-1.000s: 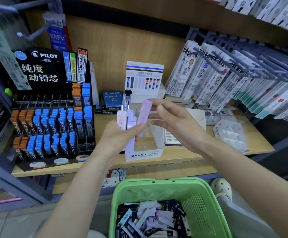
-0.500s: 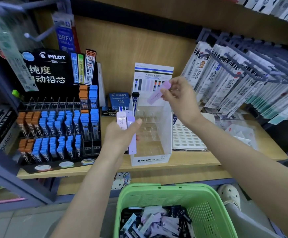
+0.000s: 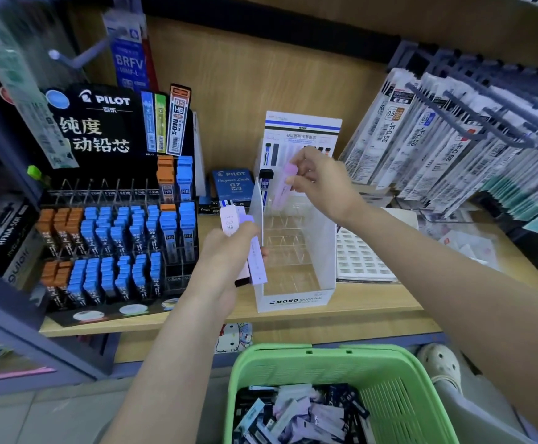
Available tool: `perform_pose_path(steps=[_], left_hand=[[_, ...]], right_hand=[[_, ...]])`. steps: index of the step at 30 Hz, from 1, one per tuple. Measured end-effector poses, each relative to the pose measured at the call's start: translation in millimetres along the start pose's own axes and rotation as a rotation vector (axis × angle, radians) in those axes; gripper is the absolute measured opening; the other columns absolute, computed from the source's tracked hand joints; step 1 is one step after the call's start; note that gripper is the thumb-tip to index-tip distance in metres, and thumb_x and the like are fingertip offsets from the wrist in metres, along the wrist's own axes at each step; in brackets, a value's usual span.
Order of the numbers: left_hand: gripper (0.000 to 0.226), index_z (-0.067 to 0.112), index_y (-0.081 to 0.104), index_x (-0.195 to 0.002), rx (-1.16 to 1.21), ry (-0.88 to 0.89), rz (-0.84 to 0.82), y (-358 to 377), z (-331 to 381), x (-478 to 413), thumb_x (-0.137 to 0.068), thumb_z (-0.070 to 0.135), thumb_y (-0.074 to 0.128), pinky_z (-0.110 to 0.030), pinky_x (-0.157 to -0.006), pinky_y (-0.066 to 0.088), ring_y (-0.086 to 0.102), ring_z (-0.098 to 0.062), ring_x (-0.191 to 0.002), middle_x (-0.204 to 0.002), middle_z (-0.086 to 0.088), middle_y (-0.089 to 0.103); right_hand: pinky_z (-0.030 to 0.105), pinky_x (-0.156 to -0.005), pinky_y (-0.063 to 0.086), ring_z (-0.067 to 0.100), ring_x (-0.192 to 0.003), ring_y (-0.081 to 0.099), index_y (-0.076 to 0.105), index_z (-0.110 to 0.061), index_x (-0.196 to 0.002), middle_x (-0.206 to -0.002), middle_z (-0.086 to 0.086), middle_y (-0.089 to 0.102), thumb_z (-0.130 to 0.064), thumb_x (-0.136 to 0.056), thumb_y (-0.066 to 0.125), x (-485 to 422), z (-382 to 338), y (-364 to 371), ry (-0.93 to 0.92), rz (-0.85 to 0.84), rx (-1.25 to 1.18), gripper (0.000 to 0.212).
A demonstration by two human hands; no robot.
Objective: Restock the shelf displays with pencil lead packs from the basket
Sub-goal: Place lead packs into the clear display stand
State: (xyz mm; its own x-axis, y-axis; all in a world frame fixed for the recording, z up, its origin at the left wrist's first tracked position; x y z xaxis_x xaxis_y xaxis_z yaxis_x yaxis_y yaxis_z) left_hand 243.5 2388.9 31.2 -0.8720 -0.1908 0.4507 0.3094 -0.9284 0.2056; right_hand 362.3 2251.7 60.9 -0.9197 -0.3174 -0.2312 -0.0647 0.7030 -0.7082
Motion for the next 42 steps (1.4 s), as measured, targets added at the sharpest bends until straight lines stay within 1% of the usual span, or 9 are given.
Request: perform_pose_path(steps=[7, 14, 18, 23, 26, 29, 33, 39, 42], left_hand=[[0.002, 0.015, 0.061, -0.091, -0.001, 0.016, -0.041, 1, 0, 1, -0.092, 0.017, 0.06, -0.03, -0.069, 0.054, 0.063, -0.014, -0.065, -0.074, -0.005, 0.067], [0.008, 0.015, 0.065, -0.09, -0.029, 0.038, -0.091, 1, 2, 4, -0.087, 0.021, 0.067, -0.019, -0.053, 0.054, 0.065, -0.007, -0.052, -0.06, 0.001, 0.07], [0.011, 0.014, 0.066, -0.087, -0.017, 0.04, -0.074, 2, 2, 6, -0.088, 0.026, 0.065, -0.021, -0.059, 0.054, 0.066, -0.013, -0.06, -0.066, -0.002, 0.07], [0.018, 0.014, 0.067, -0.094, -0.06, 0.041, -0.119, 3, 1, 8, -0.09, 0.03, 0.062, -0.016, -0.054, 0.052, 0.065, -0.007, -0.054, -0.072, -0.002, 0.069], [0.018, 0.016, 0.067, -0.093, -0.076, 0.049, -0.165, 6, 0, 10, -0.089, 0.032, 0.061, -0.023, -0.064, 0.055, 0.067, -0.011, -0.06, -0.067, -0.002, 0.071], [0.023, 0.015, 0.067, -0.093, -0.068, 0.031, -0.196, 7, -1, 13, -0.088, 0.037, 0.059, -0.026, -0.069, 0.056, 0.068, -0.013, -0.065, -0.07, -0.002, 0.073], [0.021, 0.015, 0.066, -0.099, -0.044, 0.026, -0.21, 9, 0, 17, -0.089, 0.032, 0.06, -0.019, -0.052, 0.052, 0.066, -0.007, -0.057, -0.089, -0.008, 0.073], [0.023, 0.006, 0.068, -0.098, -0.156, 0.113, -0.096, 3, -3, 11, -0.089, 0.027, 0.064, -0.015, -0.042, 0.039, 0.045, -0.008, -0.039, -0.05, 0.001, 0.055], [0.02, 0.012, 0.069, -0.089, -0.173, 0.11, -0.048, 3, -4, 9, -0.09, 0.03, 0.062, -0.013, -0.041, 0.039, 0.042, -0.008, -0.04, -0.053, 0.003, 0.056]], right_hand=[[0.036, -0.079, 0.051, 0.015, -0.079, 0.056, 0.055, -0.01, -0.104, -0.088, -0.003, 0.053, -0.007, -0.088, 0.061, 5, 2, 13, -0.101, 0.039, 0.224, 0.017], [0.034, -0.076, 0.049, 0.013, -0.08, 0.049, 0.05, -0.009, -0.113, -0.099, 0.001, 0.05, -0.007, -0.087, 0.061, 2, -5, 16, -0.04, 0.12, 0.284, 0.028], [0.024, -0.069, 0.042, 0.014, -0.073, 0.052, 0.052, -0.01, -0.101, -0.082, -0.003, 0.052, -0.017, -0.094, 0.054, 19, -20, 10, 0.013, 0.221, 0.085, 0.01], [0.016, -0.062, 0.049, 0.005, -0.066, 0.056, 0.067, -0.01, -0.092, -0.077, -0.003, 0.062, -0.028, -0.094, 0.054, 55, -32, 9, 0.278, -0.233, -0.25, 0.023], [0.009, -0.058, 0.045, 0.002, -0.066, 0.055, 0.068, -0.011, -0.095, -0.076, -0.004, 0.061, -0.025, -0.091, 0.059, 65, -32, 4, 0.325, -0.299, -0.328, 0.016], [0.013, -0.058, 0.045, 0.005, -0.067, 0.056, 0.066, -0.005, -0.099, -0.082, 0.001, 0.062, -0.026, -0.094, 0.055, 65, -31, 0, 0.386, -0.245, -0.397, 0.024], [0.015, -0.054, 0.046, 0.007, -0.059, 0.058, 0.057, -0.002, -0.098, -0.079, 0.004, 0.061, -0.02, -0.098, 0.048, 66, -32, -16, 0.394, -0.078, -0.573, 0.02], [0.018, -0.063, 0.053, 0.007, -0.063, 0.063, 0.063, -0.01, -0.089, -0.077, 0.005, 0.066, -0.014, -0.093, 0.056, 76, -34, -29, 0.285, -0.17, -0.529, 0.009], [0.018, -0.061, 0.054, 0.005, -0.061, 0.064, 0.061, -0.007, -0.093, -0.078, 0.008, 0.064, -0.008, -0.094, 0.053, 68, -28, -36, 0.26, -0.009, -0.468, 0.008]])
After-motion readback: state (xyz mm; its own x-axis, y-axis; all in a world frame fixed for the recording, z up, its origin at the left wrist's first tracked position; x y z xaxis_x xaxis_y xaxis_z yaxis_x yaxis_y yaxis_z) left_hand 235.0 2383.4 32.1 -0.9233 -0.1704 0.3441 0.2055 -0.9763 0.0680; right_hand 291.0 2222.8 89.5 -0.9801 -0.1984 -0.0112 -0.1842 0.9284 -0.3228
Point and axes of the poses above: each hand's wrist, its own x-axis away from the middle knuckle, its own y-axis out of the palm, z = x × y, the point moved 2 cm from there along -x, towards the middle knuckle
